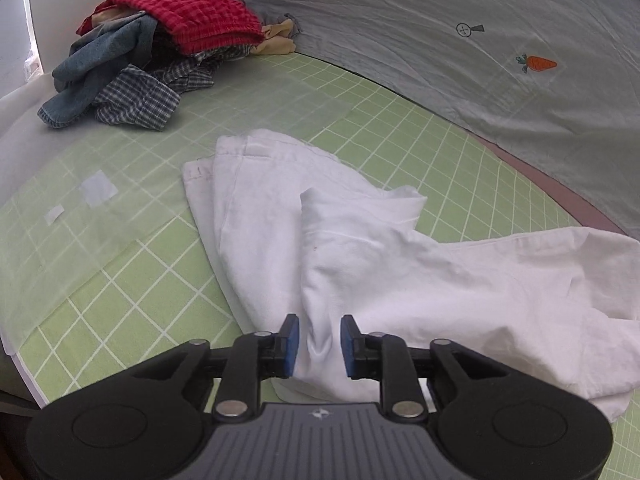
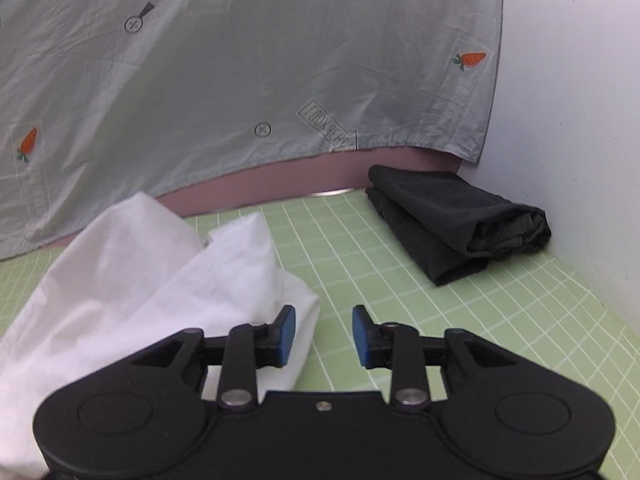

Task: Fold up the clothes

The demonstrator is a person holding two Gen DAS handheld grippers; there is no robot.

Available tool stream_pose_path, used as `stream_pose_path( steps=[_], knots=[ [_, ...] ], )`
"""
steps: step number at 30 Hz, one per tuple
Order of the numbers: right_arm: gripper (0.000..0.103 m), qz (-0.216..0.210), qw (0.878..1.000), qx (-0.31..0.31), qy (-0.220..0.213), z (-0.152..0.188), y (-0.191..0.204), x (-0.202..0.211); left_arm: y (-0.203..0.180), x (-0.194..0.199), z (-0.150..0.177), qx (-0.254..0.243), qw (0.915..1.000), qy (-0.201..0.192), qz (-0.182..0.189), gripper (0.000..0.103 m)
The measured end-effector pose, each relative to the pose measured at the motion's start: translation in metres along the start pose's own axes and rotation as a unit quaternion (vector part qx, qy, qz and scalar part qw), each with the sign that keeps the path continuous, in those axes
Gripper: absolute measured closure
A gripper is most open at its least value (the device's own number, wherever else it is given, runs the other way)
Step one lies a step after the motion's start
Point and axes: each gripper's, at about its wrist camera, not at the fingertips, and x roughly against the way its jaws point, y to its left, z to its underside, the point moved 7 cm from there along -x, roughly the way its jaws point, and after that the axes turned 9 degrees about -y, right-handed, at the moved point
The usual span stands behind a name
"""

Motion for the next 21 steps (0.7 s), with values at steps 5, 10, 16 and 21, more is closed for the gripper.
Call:
stream_pose_path(
  steps=[5, 10, 16, 21],
  knots=[
    [0.021, -0.026, 1.0, 0.012, -0.012, -0.043, 0.019, -0.051, -0.008, 0.018, -0.04, 0.006, 0.9978, -0.066, 0.006, 0.014],
    [0.003, -0.053, 0.996, 0.061, 0.036, -0.036, 0.049, -0.102, -0.015, -0.008, -0.062, -0.004, 0.9972, -0.075, -0.003, 0.004],
    [0.047, -0.065, 0.982, 0.123, 0.129, 0.01, 0.058, -0.121, -0.027, -0.067, -0.056, -0.033, 0.9995, 0.003, -0.003, 0.011],
    [0.089, -0.081, 0.987, 0.094, 0.1, 0.014, 0.029, -0.083, -0.032, -0.083, -0.038, -0.053, 0.9976, 0.043, -0.007, 0.051]
  ],
)
